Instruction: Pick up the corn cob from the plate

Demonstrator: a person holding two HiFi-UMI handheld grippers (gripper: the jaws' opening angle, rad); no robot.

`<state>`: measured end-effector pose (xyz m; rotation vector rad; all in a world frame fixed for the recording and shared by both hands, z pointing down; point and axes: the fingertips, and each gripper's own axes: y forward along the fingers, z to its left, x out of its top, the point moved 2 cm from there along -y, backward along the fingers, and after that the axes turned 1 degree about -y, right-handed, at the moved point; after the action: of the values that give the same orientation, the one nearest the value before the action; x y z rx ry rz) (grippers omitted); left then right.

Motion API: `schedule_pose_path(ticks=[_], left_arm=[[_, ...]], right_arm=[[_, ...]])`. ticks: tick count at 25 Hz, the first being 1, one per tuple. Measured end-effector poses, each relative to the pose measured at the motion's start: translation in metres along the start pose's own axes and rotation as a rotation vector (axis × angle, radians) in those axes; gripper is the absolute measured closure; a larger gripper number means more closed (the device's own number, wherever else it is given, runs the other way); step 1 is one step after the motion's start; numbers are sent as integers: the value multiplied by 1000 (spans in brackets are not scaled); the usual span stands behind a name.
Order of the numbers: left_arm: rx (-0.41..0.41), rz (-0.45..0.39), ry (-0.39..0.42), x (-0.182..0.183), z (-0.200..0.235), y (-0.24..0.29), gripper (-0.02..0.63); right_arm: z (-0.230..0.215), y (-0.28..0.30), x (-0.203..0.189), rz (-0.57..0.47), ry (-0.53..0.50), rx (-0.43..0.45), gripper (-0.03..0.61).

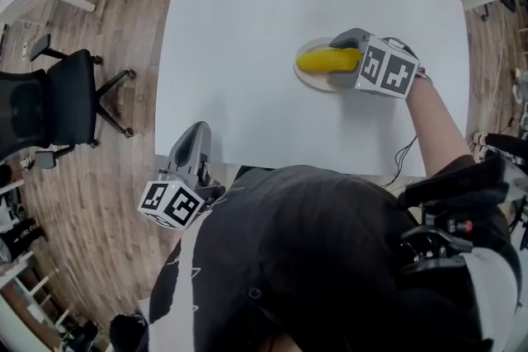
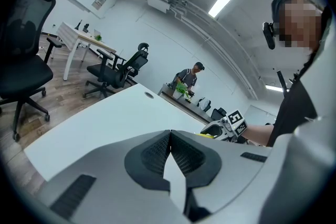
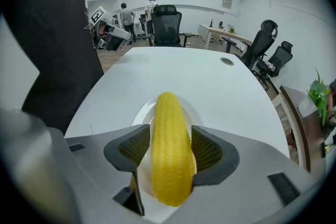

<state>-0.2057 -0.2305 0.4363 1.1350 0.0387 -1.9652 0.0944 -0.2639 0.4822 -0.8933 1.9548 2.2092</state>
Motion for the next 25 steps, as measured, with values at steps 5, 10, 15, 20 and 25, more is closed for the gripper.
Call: schedule_pose_path(ticks=[5, 10, 15, 20, 25], left_arm=[[25, 5, -5, -5, -2, 0, 601], [44, 13, 0, -10, -9, 2, 601], [76, 27, 3, -15, -9, 1, 601], [104, 60, 1, -25, -7, -2, 600], [107, 92, 8, -33, -9, 0, 601]], right_arm=[[-1, 5, -3, 1, -29, 30, 333], [0, 12, -6, -3, -58, 79, 322], [0, 23, -10, -32, -61, 111, 314], [-1, 21, -8, -133, -55, 100, 314], [-1, 21, -9, -158, -44, 85, 313]])
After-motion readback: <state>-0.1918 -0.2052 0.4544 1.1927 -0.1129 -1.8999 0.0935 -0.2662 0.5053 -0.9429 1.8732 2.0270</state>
